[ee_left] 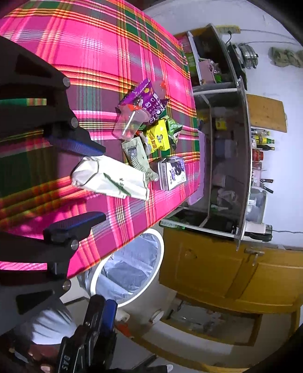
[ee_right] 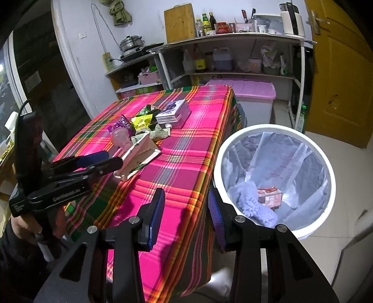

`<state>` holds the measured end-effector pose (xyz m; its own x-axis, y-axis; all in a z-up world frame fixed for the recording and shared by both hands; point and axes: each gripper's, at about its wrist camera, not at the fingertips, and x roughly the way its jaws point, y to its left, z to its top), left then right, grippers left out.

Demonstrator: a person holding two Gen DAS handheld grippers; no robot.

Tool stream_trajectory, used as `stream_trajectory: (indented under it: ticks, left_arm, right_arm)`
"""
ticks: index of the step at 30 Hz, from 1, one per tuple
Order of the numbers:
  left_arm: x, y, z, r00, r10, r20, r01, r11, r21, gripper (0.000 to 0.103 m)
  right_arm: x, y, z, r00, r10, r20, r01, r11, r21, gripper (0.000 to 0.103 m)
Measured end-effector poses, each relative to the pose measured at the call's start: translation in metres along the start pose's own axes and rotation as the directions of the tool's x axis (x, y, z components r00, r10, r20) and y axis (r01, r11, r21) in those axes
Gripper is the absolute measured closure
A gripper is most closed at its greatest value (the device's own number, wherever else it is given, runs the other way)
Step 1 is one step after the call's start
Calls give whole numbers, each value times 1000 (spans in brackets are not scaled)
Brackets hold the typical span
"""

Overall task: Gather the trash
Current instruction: 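Return to the table and grasp the white paper bag with the left gripper, then grasp the grey-green wrapper with the right gripper while the left holds the paper bag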

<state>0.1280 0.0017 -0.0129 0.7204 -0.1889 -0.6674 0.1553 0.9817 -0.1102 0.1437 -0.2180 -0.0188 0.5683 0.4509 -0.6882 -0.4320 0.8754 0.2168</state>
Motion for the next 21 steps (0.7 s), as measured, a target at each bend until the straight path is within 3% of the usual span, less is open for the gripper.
stream_trajectory:
  ticks: [15, 17, 21]
  left_arm:
    - [50, 8, 6, 996, -2, -91, 0, 1000, -22, 54]
    - [53, 9, 4, 995, -6, -103, 2, 999, -36, 63]
    - [48, 15, 1, 996, -12, -89, 6, 998, -65, 65]
  right_arm:
    - [27, -5, 16, 1000, 13, -27, -13, 1000, -14, 63]
    - [30, -4, 18, 1000, 15, -27, -16, 1000, -20, 63]
    - [39, 0, 26, 999, 24, -27, -26, 999, -46, 63]
